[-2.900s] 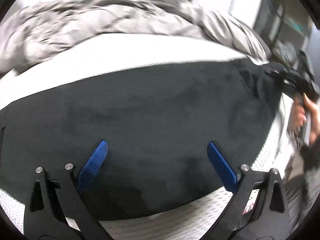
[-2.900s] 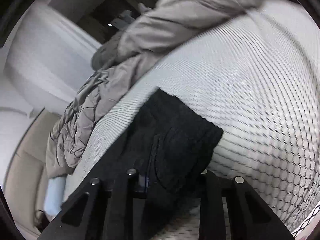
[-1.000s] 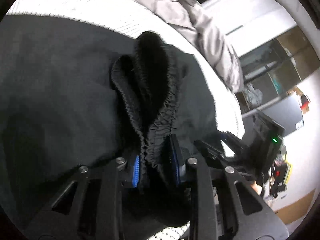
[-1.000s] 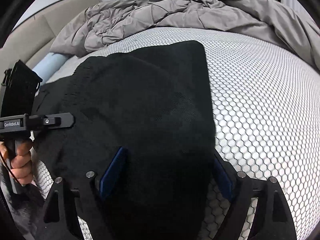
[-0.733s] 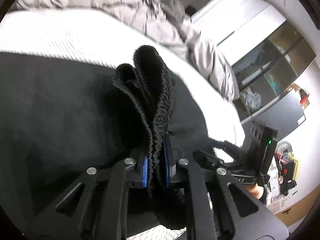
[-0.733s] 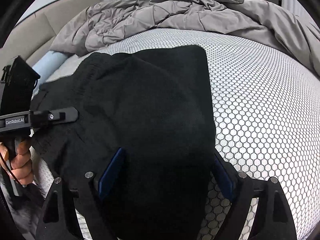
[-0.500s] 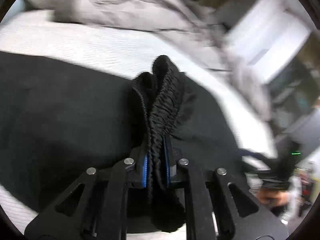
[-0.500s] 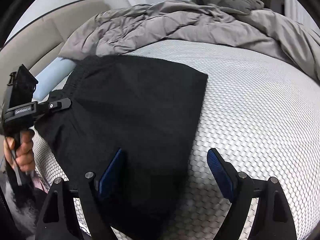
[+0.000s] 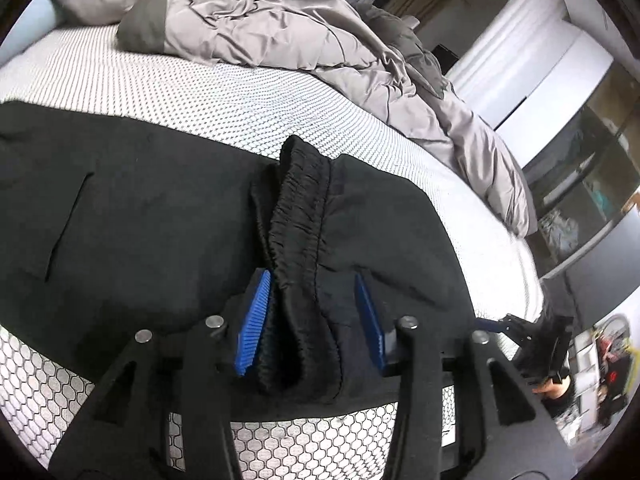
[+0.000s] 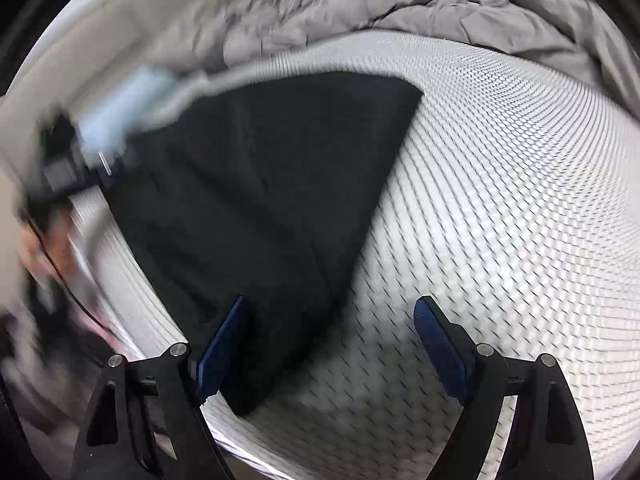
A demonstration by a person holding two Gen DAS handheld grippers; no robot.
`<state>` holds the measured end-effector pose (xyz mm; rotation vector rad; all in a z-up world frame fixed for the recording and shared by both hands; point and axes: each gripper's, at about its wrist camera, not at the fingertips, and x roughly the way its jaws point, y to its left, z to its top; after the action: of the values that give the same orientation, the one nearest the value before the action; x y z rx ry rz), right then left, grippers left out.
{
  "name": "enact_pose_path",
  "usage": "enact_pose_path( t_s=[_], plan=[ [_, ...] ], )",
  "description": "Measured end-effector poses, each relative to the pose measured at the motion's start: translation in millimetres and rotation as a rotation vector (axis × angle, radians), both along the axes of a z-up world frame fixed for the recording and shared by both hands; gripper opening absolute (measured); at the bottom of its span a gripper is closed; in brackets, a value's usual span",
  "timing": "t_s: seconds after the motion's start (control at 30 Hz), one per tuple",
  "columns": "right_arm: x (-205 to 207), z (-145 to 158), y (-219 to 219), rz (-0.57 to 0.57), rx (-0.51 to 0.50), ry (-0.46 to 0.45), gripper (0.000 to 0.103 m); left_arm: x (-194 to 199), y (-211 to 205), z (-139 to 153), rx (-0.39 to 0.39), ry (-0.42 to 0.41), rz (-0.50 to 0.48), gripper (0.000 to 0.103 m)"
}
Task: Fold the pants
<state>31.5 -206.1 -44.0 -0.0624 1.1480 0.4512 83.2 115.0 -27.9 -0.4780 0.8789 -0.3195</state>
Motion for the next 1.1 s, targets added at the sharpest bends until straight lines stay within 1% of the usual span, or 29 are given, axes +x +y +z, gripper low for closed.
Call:
enact_pose_path(
  t_s=[0.03, 0.1, 0.17, 0.23, 0.27, 0.3, 0.37, 0.4, 0.43, 0.47, 0.5, 0.53, 0.57, 0.6, 0.63, 0.67, 0.7, 0.73, 0.77, 0.8, 0.83, 0.87, 0.9, 0.97, 1.0, 1.03, 1.1],
  plan=[
    [-8, -5, 3, 0.04, -0.056, -0.007, 0.086, -3, 3, 3, 0.011, -0.003, 0.003, 0.039],
    [-22, -3, 3, 0.091, -0.097, -0.043, 0.086, 0, 0, 11, 0.027, -0.004, 0.008, 0.039],
    [-28, 1, -4, 0.093, -0.094, -0.044, 0.086, -6, -1, 24, 0.053, -0.03, 0.016, 0.039],
    [-32, 7, -13, 0.079, -0.055, -0.054, 0.087, -11, -3, 42, 0.099, -0.063, 0.028, 0.041],
    [-32, 11, -19, 0.062, -0.012, -0.055, 0.087, -14, -2, 51, 0.129, -0.084, 0.046, 0.044],
    [-33, 15, -25, 0.045, 0.023, -0.053, 0.087, -16, -2, 58, 0.131, -0.098, 0.061, 0.046],
    [-32, 23, -38, -0.001, 0.114, -0.06, 0.087, -17, -3, 69, 0.106, -0.106, 0.07, 0.046],
    [-29, 28, -45, -0.033, 0.165, -0.065, 0.087, -17, -8, 72, 0.082, -0.104, 0.059, 0.046],
    [-23, 32, -51, -0.064, 0.21, -0.067, 0.087, -17, -18, 73, 0.062, -0.097, 0.033, 0.048],
    [-14, 35, -59, -0.102, 0.284, -0.068, 0.087, -15, -36, 69, 0.056, -0.086, -0.004, 0.05],
    [-6, 36, -64, -0.128, 0.338, -0.067, 0.086, -13, -62, 63, 0.067, -0.072, -0.055, 0.05],
    [6, 33, -67, -0.159, 0.386, -0.059, 0.086, -12, -89, 55, 0.087, -0.063, -0.126, 0.05],
    [21, 27, -70, -0.196, 0.432, -0.034, 0.084, -13, -112, 49, 0.101, -0.067, -0.186, 0.05],
    [34, 23, -69, -0.212, 0.455, -0.011, 0.079, -14, -137, 42, 0.117, -0.075, -0.241, 0.05],
    [46, 15, -64, -0.219, 0.481, 0.016, 0.077, -15, -166, 31, 0.148, -0.072, -0.304, 0.05],
    [56, 5, -60, -0.218, 0.5, 0.051, 0.07, -15, -186, 21, 0.183, -0.048, -0.352, 0.05],
    [69, -5, -55, -0.218, 0.506, 0.091, 0.058, -15, -204, 9, 0.23, -0.014, -0.408, 0.05],
    [78, -14, -48, -0.216, 0.505, 0.13, 0.05, -16, -213, 2, 0.271, 0.004, -0.433, 0.05],
    [84, -16, -38, -0.205, 0.515, 0.15, 0.032, -20, -221, -7, 0.337, 0.01, -0.438, 0.05],
    [89, -18, -34, -0.191, 0.513, 0.163, 0.023, -27, -224, -11, 0.381, -0.01, -0.452, 0.05],
    [95, -19, -32, -0.181, 0.485, 0.156, 0.018, -32, -226, -10, 0.4, -0.026, -0.466, 0.05],
    [101, -14, -31, -0.177, 0.464, 0.12, 0.013, -36, -225, -9, 0.416, -0.024, -0.483, 0.05],
    [107, -10, -35, -0.191, 0.462, 0.083, 0.013, -39, -221, -8, 0.403, -0.012, -0.491, 0.05],
    [119, -12, -50, -0.277, 0.469, 0.059, 0.014, -45, -214, -8, 0.378, -0.004, -0.499, 0.05],
    [126, -18, -51, -0.309, 0.485, 0.055, 0.014, -47, -210, -7, 0.364, -0.005, -0.5, 0.051],
    [128, -20, -54, -0.331, 0.504, 0.062, 0.016, -49, -206, -4, 0.352, -0.008, -0.497, 0.051],
    [130, -21, -52, -0.342, 0.497, 0.102, 0.022, -52, -196, 8, 0.291, -0.016, -0.476, 0.051]
  ],
)
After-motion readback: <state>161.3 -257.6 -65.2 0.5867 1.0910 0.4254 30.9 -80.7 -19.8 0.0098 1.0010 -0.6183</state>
